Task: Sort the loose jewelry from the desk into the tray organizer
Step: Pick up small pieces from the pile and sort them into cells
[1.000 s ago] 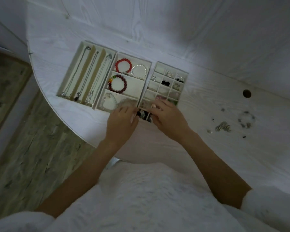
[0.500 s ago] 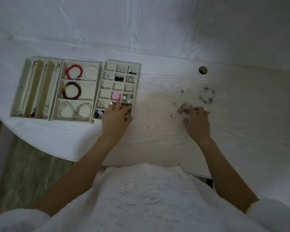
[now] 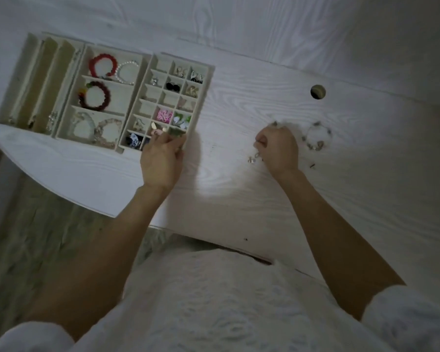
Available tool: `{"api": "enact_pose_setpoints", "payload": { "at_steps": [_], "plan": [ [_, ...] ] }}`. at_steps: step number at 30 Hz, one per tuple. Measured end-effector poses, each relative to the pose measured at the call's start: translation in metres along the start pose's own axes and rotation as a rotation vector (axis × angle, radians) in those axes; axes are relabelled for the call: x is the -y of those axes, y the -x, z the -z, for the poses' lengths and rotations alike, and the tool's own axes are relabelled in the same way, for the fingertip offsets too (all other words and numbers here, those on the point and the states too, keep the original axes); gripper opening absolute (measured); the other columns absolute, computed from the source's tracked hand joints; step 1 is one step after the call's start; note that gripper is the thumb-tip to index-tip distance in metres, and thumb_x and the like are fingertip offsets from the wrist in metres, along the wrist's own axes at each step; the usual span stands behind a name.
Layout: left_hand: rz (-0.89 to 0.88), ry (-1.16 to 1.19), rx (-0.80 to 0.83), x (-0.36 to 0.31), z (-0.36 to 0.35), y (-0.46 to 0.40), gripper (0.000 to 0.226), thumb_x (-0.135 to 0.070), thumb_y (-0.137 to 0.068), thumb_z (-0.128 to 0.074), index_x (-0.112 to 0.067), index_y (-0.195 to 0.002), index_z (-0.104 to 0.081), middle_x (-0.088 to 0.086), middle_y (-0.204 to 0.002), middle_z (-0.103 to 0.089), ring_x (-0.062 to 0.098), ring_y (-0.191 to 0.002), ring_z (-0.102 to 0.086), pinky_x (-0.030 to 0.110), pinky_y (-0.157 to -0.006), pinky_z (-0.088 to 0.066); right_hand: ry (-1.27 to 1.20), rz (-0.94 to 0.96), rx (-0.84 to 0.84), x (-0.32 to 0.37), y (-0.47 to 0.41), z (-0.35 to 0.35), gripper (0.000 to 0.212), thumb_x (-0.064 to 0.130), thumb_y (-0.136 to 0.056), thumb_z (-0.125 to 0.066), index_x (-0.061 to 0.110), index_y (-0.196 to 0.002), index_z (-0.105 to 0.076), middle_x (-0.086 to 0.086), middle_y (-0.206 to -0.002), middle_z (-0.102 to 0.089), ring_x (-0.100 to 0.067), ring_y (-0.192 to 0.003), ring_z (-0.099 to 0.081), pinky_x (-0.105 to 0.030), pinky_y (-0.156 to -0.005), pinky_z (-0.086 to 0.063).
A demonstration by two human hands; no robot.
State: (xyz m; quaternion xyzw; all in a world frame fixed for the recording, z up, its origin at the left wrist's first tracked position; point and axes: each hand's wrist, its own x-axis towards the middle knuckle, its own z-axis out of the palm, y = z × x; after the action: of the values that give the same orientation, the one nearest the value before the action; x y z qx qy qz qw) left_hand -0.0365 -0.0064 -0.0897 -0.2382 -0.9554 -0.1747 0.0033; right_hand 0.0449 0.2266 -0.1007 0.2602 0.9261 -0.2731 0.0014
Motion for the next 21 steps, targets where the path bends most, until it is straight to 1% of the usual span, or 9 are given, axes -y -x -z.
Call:
{"api": "enact_pose_setpoints", "payload": {
  "at_steps": [2, 5, 9, 11, 14, 16, 17, 18, 21],
  "plan": [
    [0.012, 0.012, -0.015, 0.002, -0.002, 0.002, 0.032, 0.0, -0.075, -0.06, -0.007, -0.103, -0.073, 0.02, -0.082, -0.064, 0.039, -0.076, -0.059, 0.04, -0.063, -0.047, 0.033, 0.022, 0.011, 0.0, 0.0, -0.002, 0.005, 0.01, -0.084, -0.067, 0.008, -0.086, -0.07, -0.008, -0.084, -0.067, -0.019, -0.087, -0.052, -0.023, -0.068, -0.035],
    [-0.006, 0.016, -0.015, 0.002, -0.002, 0.001, 0.031, -0.001, -0.076, -0.058, -0.007, -0.104, -0.073, 0.019, -0.08, -0.064, 0.038, -0.073, -0.058, 0.039, -0.063, -0.045, 0.098, 0.087, -0.009, -0.003, 0.001, -0.004, 0.006, 0.008, -0.086, -0.061, 0.008, -0.082, -0.066, -0.009, -0.082, -0.064, -0.023, -0.088, -0.053, -0.028, -0.063, -0.039],
    [-0.022, 0.01, 0.008, 0.002, -0.002, 0.001, 0.032, 0.002, -0.074, -0.064, -0.008, -0.102, -0.074, 0.018, -0.081, -0.065, 0.037, -0.07, -0.057, 0.038, -0.062, -0.043, 0.074, 0.118, -0.047, 0.003, 0.006, -0.009, 0.009, 0.006, -0.086, -0.055, 0.007, -0.079, -0.06, -0.008, -0.072, -0.061, -0.023, -0.072, -0.054, -0.033, -0.058, -0.045],
    [-0.044, 0.02, 0.001, 0.004, -0.003, 0.002, 0.033, 0.002, -0.073, -0.064, -0.009, -0.102, -0.074, 0.017, -0.082, -0.065, 0.037, -0.07, -0.057, 0.038, -0.062, -0.043, 0.014, 0.112, -0.058, 0.008, 0.008, -0.009, 0.008, 0.003, -0.082, -0.058, 0.007, -0.077, -0.062, -0.005, -0.068, -0.061, -0.02, -0.066, -0.055, -0.029, -0.057, -0.045],
    [-0.043, 0.034, -0.018, 0.009, -0.005, 0.003, 0.031, 0.001, -0.075, -0.065, -0.011, -0.102, -0.074, 0.015, -0.084, -0.066, 0.035, -0.071, -0.058, 0.036, -0.064, -0.042, -0.082, 0.025, -0.014, 0.018, 0.01, -0.01, 0.008, 0.001, -0.079, -0.063, 0.008, -0.081, -0.066, 0.0, -0.071, -0.062, -0.014, -0.066, -0.058, -0.018, -0.058, -0.043],
    [-0.04, 0.03, -0.012, 0.008, -0.008, 0.003, 0.029, 0.0, -0.076, -0.067, -0.012, -0.102, -0.074, 0.013, -0.086, -0.066, 0.034, -0.074, -0.058, 0.036, -0.065, -0.042, -0.122, -0.005, -0.017, 0.022, 0.011, -0.011, 0.005, 0.003, -0.08, -0.066, 0.007, -0.082, -0.067, -0.002, -0.075, -0.065, -0.011, -0.067, -0.059, -0.018, -0.063, -0.045],
    [-0.041, 0.029, -0.006, 0.008, -0.009, 0.003, 0.03, 0.0, -0.076, -0.068, -0.012, -0.103, -0.074, 0.013, -0.086, -0.066, 0.034, -0.075, -0.058, 0.036, -0.065, -0.042, -0.125, 0.009, -0.022, 0.024, 0.012, -0.012, 0.001, 0.007, -0.081, -0.067, 0.007, -0.082, -0.067, -0.002, -0.076, -0.067, -0.01, -0.067, -0.059, -0.019, -0.064, -0.047],
    [-0.043, 0.03, -0.001, 0.009, -0.011, 0.003, 0.031, 0.0, -0.076, -0.069, -0.012, -0.103, -0.074, 0.012, -0.086, -0.066, 0.033, -0.076, -0.058, 0.036, -0.065, -0.042, -0.118, 0.031, -0.028, 0.026, 0.013, -0.013, 0.004, 0.01, -0.083, -0.068, 0.008, -0.08, -0.067, -0.001, -0.075, -0.067, -0.009, -0.066, -0.059, -0.018, -0.064, -0.047],
    [-0.058, 0.046, -0.019, 0.015, -0.015, 0.005, 0.03, -0.004, -0.079, -0.064, -0.012, -0.107, -0.072, 0.011, -0.088, -0.065, 0.033, -0.08, -0.058, 0.036, -0.066, -0.041, -0.086, 0.072, -0.029, 0.034, 0.013, -0.016, 0.007, 0.008, -0.083, -0.068, 0.01, -0.077, -0.066, 0.003, -0.072, -0.064, -0.009, -0.064, -0.058, -0.009, -0.062, -0.042]
  ]
}}
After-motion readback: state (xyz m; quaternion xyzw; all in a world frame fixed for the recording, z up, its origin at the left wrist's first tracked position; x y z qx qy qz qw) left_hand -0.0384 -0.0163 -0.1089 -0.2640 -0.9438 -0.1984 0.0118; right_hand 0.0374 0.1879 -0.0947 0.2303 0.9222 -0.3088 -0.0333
